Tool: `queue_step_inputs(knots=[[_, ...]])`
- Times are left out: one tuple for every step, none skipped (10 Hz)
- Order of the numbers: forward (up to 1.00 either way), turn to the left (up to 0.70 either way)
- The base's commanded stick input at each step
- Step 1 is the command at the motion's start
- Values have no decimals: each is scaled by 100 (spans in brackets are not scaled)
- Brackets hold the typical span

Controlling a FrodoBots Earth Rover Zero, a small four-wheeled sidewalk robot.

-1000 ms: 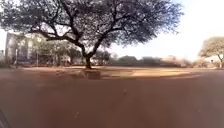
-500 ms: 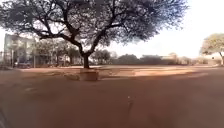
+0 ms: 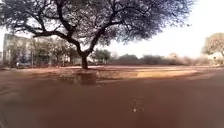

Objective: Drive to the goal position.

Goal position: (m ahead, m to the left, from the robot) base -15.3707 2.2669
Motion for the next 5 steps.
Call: queue_step_inputs(knots=[[100, -27], [100, -27], [100, -27], [100, -18], [100, -6]])
